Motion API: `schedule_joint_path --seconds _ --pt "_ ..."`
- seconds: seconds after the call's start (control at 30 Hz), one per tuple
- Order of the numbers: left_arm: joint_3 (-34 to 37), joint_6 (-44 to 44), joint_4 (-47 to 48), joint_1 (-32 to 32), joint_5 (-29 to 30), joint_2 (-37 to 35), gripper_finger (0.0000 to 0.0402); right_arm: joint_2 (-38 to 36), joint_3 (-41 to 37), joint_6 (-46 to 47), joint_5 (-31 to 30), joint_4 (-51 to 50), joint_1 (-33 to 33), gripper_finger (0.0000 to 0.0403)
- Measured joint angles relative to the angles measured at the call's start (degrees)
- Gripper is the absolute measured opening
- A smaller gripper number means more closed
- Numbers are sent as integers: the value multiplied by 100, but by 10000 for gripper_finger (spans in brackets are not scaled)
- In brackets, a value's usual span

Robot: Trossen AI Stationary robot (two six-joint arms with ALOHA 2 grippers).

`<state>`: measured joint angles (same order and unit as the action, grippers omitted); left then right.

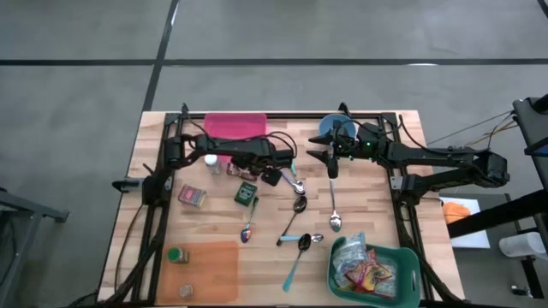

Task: Pick & Place Food Item
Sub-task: Put the orange seasoning pack into the orange bin

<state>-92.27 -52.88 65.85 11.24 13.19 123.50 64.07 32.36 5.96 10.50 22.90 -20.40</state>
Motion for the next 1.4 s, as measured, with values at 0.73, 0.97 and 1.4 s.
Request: schedule_joint_path --seconds 0.73,0.97,1.4 --pt "442 -153 -296 -6 123 -13 256 0 0 0 -2 0 1 211" --pt "448 -151 -261 -6 125 -4 221 0 0 0 -2 0 0 211" --pt "465 -133 -166 0 142 9 113 0 0 0 -2 0 1 211"
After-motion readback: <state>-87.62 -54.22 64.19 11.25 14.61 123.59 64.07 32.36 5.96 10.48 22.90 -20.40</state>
